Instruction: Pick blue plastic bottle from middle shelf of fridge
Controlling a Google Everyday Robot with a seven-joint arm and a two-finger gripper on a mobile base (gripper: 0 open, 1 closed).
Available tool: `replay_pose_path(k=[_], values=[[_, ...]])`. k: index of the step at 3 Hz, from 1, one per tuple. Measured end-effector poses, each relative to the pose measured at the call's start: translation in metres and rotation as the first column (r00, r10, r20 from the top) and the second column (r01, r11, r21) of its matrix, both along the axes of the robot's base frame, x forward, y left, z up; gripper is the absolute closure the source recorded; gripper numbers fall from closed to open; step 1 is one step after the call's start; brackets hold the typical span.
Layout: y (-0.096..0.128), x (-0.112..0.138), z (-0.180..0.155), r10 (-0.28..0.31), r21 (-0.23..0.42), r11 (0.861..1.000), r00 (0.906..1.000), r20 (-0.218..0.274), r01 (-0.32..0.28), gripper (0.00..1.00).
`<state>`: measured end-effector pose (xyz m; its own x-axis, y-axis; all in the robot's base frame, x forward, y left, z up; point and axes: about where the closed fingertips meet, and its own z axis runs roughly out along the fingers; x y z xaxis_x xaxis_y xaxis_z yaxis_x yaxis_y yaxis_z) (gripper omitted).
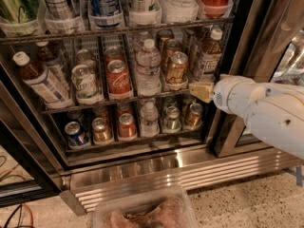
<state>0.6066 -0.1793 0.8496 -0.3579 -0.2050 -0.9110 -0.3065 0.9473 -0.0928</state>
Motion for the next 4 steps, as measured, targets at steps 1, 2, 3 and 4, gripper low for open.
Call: replay_pose_path(k=[1,2,3,4], values=[[0.005,0.009,-0.004,0.004,0.011,1.0,1.0,-0.008,-0.004,0.36],[0.008,0.017,-0.004,0.005,0.015,1.0,1.0,-0.005,-0.005,0.36],[0.004,0.025,-0.001,-0.002,0.012,1.0,1.0,0.004,0.002,0.36],[-0.003,0.033,0.003,-0.01,0.005,1.0,0.9998,0.019,0.01,0.38]])
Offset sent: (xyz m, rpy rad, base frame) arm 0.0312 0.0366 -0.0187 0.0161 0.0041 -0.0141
